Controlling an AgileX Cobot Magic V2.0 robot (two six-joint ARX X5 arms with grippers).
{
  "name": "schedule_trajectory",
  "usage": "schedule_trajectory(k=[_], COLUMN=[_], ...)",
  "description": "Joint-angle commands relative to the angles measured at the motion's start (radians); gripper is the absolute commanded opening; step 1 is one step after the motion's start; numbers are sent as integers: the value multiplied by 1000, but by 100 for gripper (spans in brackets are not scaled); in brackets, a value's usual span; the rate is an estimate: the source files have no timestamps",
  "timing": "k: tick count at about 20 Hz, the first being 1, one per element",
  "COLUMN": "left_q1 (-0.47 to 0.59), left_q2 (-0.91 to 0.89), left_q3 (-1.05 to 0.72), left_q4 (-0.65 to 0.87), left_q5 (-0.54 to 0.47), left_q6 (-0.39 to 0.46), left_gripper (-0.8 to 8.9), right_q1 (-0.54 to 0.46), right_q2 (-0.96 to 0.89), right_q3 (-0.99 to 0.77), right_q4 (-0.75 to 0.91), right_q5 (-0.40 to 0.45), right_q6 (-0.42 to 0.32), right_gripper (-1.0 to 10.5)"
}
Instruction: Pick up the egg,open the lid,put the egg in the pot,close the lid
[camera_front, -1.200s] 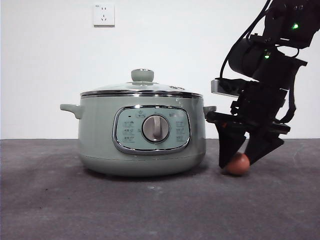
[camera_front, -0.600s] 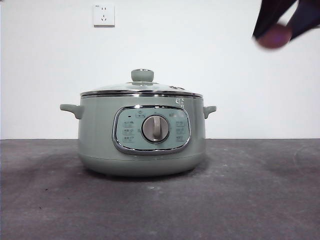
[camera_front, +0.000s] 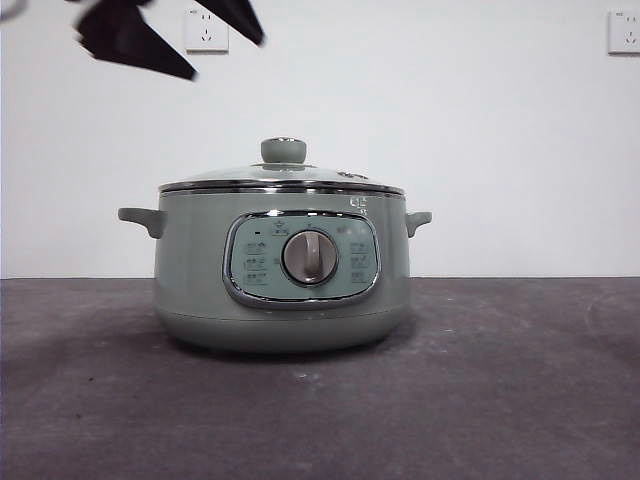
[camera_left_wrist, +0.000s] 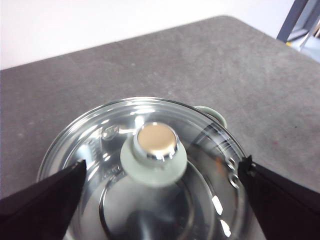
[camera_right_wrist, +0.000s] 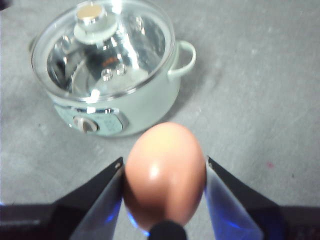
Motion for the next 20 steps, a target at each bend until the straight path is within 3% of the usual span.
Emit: schedule_trajectory(k=[1, 5, 14, 15, 20], left_q1=[-5, -15, -52, -56, -64], left_q2=[123, 275, 364, 364, 364], left_q3=[77, 171, 177, 177, 177], left_q4=[1, -8, 14, 14, 25], left_q5=[-7, -7, -72, -89, -86], left_q6=[16, 16, 16, 15, 11], left_gripper=[659, 659, 651, 612, 126], right_q1=[2, 2, 2, 2, 2], right_q2=[-3, -3, -3, -3, -2], right_q3=[-1, -1, -1, -1, -1], right_q4=[2, -2, -8, -9, -9], right_q5=[-2, -1, -1, -1, 0], right_q6=[8, 8, 9, 9, 8], right_gripper=[-16, -16, -16, -16, -16])
